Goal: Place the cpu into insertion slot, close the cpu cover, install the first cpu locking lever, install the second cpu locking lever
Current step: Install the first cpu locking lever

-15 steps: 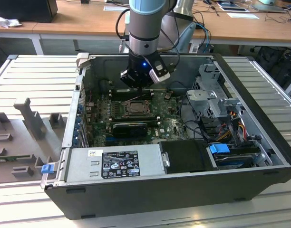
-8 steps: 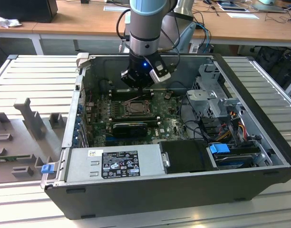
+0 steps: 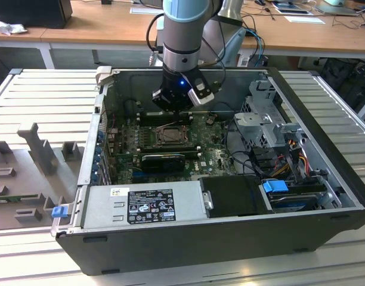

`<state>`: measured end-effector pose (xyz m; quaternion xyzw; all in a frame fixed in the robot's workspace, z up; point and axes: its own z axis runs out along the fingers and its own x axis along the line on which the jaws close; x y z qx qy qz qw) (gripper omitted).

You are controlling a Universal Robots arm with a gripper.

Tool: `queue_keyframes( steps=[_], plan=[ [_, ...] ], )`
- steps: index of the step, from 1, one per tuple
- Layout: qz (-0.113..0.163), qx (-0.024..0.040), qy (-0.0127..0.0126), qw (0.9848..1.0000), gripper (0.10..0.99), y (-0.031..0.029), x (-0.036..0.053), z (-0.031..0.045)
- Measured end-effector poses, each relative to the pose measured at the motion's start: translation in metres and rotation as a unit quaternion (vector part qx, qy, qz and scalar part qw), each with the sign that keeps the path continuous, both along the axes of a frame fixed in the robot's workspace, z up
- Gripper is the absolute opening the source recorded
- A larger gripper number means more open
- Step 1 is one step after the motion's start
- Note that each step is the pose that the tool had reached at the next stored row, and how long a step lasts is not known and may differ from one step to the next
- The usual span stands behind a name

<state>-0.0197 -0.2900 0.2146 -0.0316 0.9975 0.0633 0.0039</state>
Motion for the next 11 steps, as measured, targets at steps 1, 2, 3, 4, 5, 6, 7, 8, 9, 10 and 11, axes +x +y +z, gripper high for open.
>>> queue_keyframes(
  steps=[1, 2, 3, 4, 5, 6, 7, 8, 9, 10, 11],
  plan=[
    [0.000, 0.0000, -0.0003, 1.0000, 0.106, 0.0000, 0.0001, -0.0009],
    [0.000, 0.0000, -0.0004, 1.0000, 0.106, 0.0000, 0.0001, -0.0014],
    [0.000, 0.0000, -0.0004, 1.0000, 0.106, 0.0000, 0.0003, -0.0020],
    [0.000, 0.0000, -0.0004, 1.0000, 0.106, 0.0000, 0.0009, -0.0026],
    [0.000, 0.0000, -0.0004, 1.0000, 0.106, 0.0000, 0.0013, -0.0035],
    [0.000, 0.0000, -0.0004, 1.0000, 0.106, 0.0000, 0.0017, -0.0043],
    [0.000, 0.0000, -0.0004, 1.0000, 0.106, 0.0000, 0.0021, -0.0053],
    [0.000, 0.0000, -0.0004, 1.0000, 0.106, 0.0000, 0.0022, -0.0058],
    [0.000, 0.0000, -0.0004, 1.0000, 0.106, 0.0000, 0.0023, -0.0066],
    [0.000, 0.0000, -0.0004, 1.0000, 0.106, 0.0000, 0.0025, -0.0073],
    [0.000, 0.0000, -0.0004, 1.0000, 0.106, 0.0000, 0.0028, -0.0076]
  ],
)
